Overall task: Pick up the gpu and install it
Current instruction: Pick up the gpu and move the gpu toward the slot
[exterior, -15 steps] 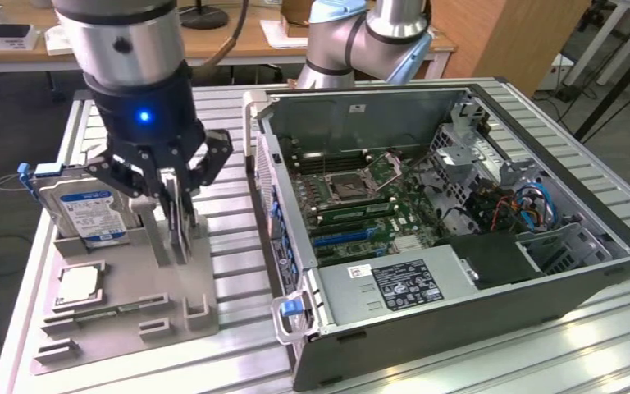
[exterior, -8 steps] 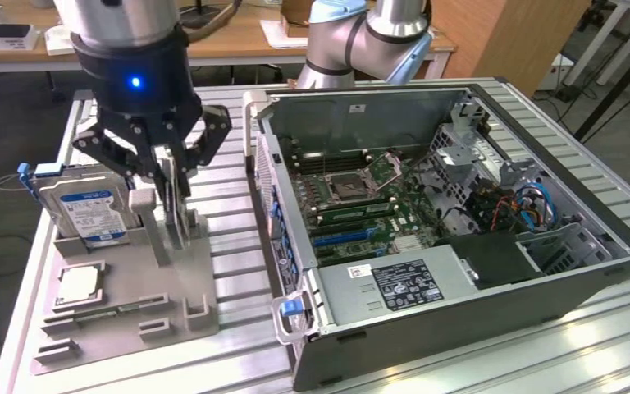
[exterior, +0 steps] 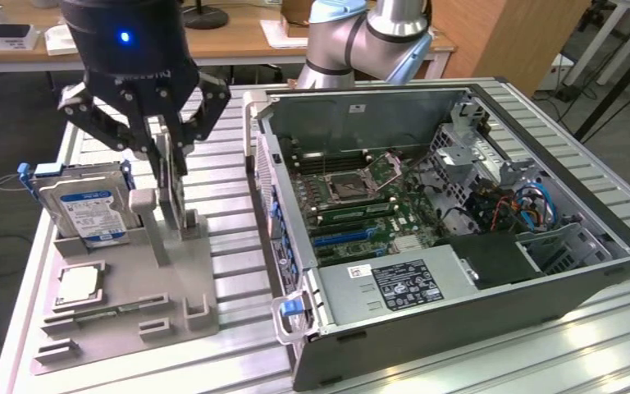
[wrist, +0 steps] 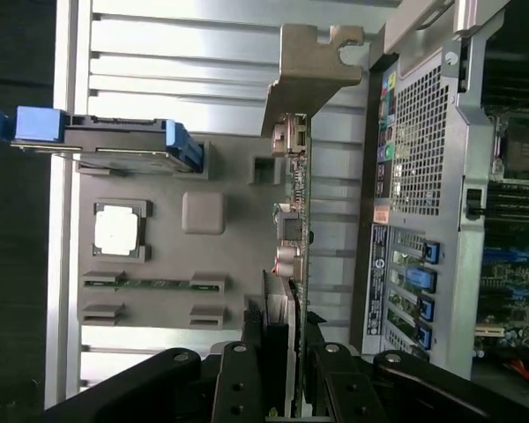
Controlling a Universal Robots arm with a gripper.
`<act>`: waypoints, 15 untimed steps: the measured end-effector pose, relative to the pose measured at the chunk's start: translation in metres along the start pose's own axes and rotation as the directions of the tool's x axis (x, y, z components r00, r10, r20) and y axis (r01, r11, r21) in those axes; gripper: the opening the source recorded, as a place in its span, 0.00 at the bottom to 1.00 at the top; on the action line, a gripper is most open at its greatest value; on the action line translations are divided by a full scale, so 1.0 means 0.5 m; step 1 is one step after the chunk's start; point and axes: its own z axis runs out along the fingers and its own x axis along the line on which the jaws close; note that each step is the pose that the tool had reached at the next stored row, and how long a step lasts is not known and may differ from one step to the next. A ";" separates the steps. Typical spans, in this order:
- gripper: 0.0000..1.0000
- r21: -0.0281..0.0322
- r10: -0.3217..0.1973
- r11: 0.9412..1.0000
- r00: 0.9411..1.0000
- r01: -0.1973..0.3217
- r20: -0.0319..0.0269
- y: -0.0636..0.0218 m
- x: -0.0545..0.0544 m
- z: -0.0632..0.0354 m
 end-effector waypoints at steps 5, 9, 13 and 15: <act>0.28 0.000 0.001 1.000 1.000 -0.001 0.000 0.001 -0.002 -0.028; 0.28 0.000 0.001 1.000 1.000 -0.001 0.000 0.001 -0.007 -0.044; 0.28 -0.004 0.002 1.000 1.000 -0.002 0.000 0.000 -0.025 -0.046; 0.28 -0.009 0.002 1.000 1.000 -0.002 0.000 0.000 -0.038 -0.046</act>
